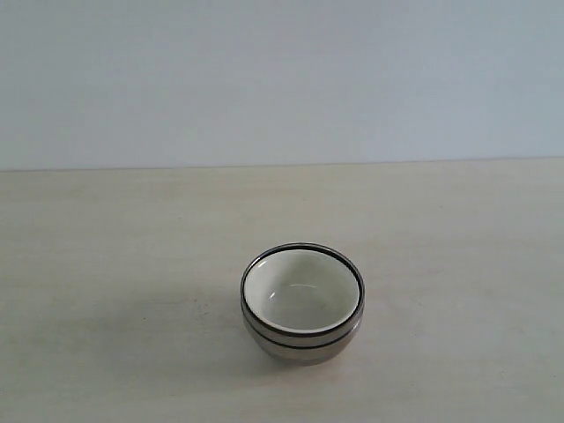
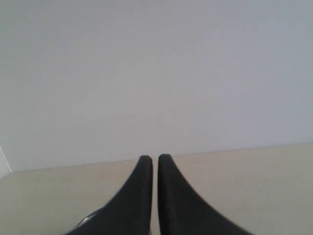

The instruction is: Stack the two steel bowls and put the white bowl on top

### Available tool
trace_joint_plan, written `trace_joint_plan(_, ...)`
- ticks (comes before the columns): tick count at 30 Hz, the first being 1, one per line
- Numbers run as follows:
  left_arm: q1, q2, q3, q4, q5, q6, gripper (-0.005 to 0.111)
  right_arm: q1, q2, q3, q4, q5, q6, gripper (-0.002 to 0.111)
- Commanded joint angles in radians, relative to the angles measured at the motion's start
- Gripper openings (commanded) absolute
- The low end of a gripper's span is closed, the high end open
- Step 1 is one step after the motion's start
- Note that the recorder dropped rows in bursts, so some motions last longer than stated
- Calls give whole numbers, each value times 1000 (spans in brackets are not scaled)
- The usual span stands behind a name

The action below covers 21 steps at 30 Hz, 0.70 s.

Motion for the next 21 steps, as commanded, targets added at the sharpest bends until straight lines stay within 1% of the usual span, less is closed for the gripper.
trace_joint_plan(1, 2, -3, 3, 1, -4, -9, 4, -8, -5, 12, 7, 69, -43, 0)
trace_joint_plan(2, 2, -3, 3, 1, -4, -9, 4, -8, -5, 34, 26, 67, -68, 0)
trace_joint_plan(3, 2, -3, 3, 1, -4, -9, 4, -8, -5, 45, 90, 72, -127, 0)
trace_joint_plan(4, 2, -3, 3, 1, -4, -9, 4, -8, -5, 68, 270, 68, -310, 0)
trace_joint_plan(6, 2, -3, 3, 1, -4, -9, 4, -8, -5, 91, 427, 33, -529, 0)
trace_joint_plan(8, 2, -3, 3, 1, -4, -9, 4, -8, -5, 106, 573, -2, -700, 0)
trace_joint_plan(9, 2, -3, 3, 1, -4, -9, 4, -8, -5, 106, 617, -11, -735, 0)
trace_joint_plan(10, 2, -3, 3, 1, -4, -9, 4, -8, -5, 106, 644, -16, -758, 0)
trace_joint_plan(14, 2, -3, 3, 1, -4, -9, 4, -8, -5, 106, 641, 13, -762, 0)
trace_joint_plan(17, 2, -3, 3, 1, -4, -9, 4, -8, -5, 106, 638, 96, -861, 0)
trace_joint_plan(21, 2, -3, 3, 1, -4, -9, 4, -8, -5, 106, 631, 101, -923, 0)
